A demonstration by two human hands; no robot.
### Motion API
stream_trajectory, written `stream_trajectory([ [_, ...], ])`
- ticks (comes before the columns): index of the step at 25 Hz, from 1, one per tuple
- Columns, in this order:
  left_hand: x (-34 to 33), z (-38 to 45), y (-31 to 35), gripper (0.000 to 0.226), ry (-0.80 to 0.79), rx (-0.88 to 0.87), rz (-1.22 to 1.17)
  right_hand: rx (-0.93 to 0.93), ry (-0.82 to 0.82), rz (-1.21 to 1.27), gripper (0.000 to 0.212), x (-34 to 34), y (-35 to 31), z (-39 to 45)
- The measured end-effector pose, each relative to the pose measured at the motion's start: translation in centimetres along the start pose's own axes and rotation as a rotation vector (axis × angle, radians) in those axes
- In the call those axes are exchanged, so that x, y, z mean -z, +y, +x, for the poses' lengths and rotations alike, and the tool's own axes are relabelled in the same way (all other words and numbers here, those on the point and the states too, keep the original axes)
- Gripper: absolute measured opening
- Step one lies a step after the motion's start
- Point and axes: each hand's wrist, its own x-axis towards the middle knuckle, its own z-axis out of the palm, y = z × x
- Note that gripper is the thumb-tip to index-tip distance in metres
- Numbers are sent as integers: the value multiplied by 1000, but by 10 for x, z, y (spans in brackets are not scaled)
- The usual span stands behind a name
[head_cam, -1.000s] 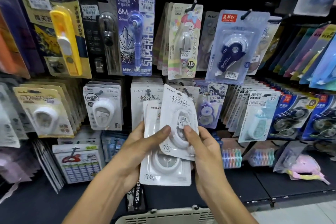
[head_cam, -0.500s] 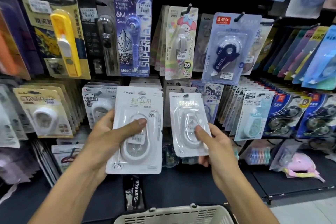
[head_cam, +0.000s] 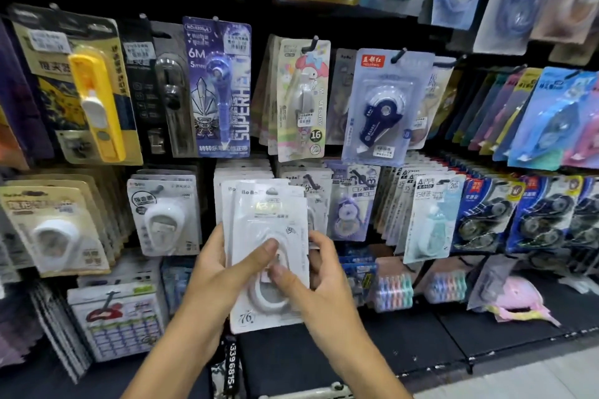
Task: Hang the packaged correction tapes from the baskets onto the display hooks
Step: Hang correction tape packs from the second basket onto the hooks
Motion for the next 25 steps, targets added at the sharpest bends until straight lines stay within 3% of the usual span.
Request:
stream_trajectory([
  [3, 4, 3, -2, 37, 6, 9, -17, 36, 150, 174, 49, 5, -6, 7],
  [8, 4, 4, 0, 35, 184, 12, 9, 72, 268, 71, 43, 22, -5, 7],
  [12, 19, 9, 13, 40, 269, -63, 0, 76, 264, 107, 35, 37, -6, 3],
  [16, 30, 14, 19, 43, 291, -101, -27, 57, 312, -86, 20, 47, -10, 11],
  [20, 33, 16, 12, 44, 310, -86, -18, 18, 325, -131, 12, 39, -10, 24],
  [22, 31, 15, 12, 43, 288, -89, -9, 6, 336, -190, 17, 38, -11, 27],
  [25, 33, 14, 19, 42, 286, -111, 3, -122, 242, -266, 46, 44, -10, 23],
])
